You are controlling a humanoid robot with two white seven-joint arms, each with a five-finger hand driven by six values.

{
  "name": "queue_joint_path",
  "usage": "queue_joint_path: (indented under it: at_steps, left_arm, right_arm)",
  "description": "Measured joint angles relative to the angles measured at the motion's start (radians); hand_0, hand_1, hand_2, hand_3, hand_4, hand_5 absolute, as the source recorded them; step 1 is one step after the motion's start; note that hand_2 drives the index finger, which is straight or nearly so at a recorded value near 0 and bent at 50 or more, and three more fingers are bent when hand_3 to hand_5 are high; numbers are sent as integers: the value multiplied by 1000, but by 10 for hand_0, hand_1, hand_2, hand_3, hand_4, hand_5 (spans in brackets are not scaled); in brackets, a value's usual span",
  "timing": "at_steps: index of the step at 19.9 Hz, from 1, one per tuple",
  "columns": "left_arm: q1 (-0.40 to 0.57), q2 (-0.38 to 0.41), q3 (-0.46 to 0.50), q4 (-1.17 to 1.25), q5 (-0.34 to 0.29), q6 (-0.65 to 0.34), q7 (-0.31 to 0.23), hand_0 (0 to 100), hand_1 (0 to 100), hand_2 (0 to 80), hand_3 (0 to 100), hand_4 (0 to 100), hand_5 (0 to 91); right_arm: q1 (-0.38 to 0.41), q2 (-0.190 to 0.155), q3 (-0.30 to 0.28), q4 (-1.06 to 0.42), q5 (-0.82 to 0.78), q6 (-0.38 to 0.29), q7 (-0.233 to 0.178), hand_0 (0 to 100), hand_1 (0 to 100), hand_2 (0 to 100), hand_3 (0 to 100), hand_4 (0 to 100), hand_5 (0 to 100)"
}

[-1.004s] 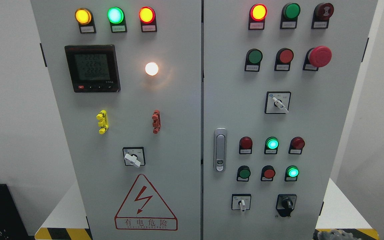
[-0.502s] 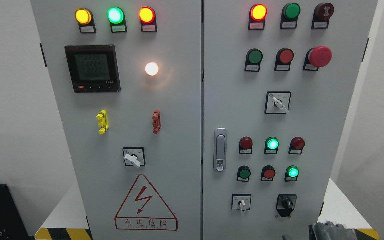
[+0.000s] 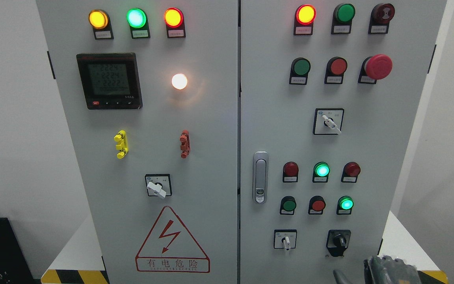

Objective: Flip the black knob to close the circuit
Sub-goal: 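Raise the right hand up toward the black rotary knob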

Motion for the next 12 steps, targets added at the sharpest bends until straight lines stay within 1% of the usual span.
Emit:
queue_joint_path:
  at_steps: [7,12]
  left_arm:
    - [0,0,0,0,0,0,0,0,0,0,49,27,0]
    - [0,0,0,0,0,0,0,0,0,0,50,27,0]
  right_arm:
    - [-34,15,9,30,4,40,-1,0,17,883,1000,813,876]
    - [-59,23,18,49,5,56,-2,0,32,885,1000,815,878]
